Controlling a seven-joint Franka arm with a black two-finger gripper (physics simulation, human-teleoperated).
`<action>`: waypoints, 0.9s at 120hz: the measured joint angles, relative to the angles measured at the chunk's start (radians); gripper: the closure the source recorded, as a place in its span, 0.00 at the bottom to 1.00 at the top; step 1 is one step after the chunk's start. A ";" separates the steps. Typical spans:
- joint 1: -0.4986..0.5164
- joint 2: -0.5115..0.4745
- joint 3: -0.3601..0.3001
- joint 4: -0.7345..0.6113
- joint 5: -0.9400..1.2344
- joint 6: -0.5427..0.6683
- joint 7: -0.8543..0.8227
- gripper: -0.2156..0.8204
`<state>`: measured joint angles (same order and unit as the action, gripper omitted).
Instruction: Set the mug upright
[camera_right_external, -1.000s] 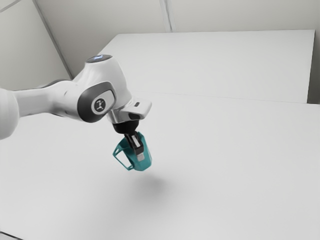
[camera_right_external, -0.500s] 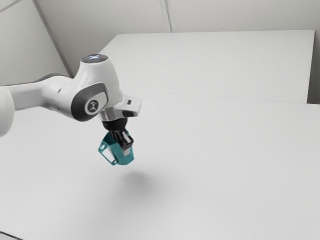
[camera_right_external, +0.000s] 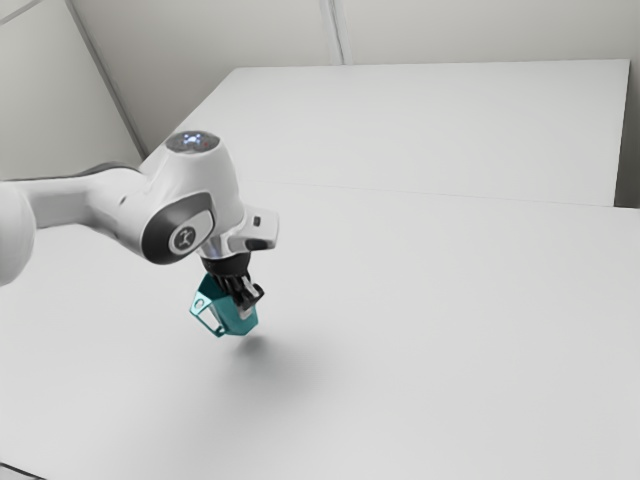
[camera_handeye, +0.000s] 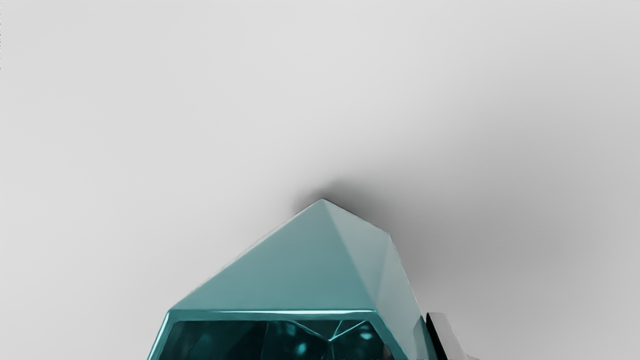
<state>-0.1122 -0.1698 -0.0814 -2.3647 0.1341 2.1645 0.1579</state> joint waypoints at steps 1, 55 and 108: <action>0.000 0.001 0.000 -0.002 0.001 0.003 -0.002 0.96; 0.006 0.058 0.000 -0.026 0.037 0.099 -0.078 0.96; 0.007 0.110 -0.001 -0.024 0.045 0.143 -0.126 0.90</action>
<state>-0.1055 -0.0595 -0.0821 -2.3889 0.1793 2.3074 0.0316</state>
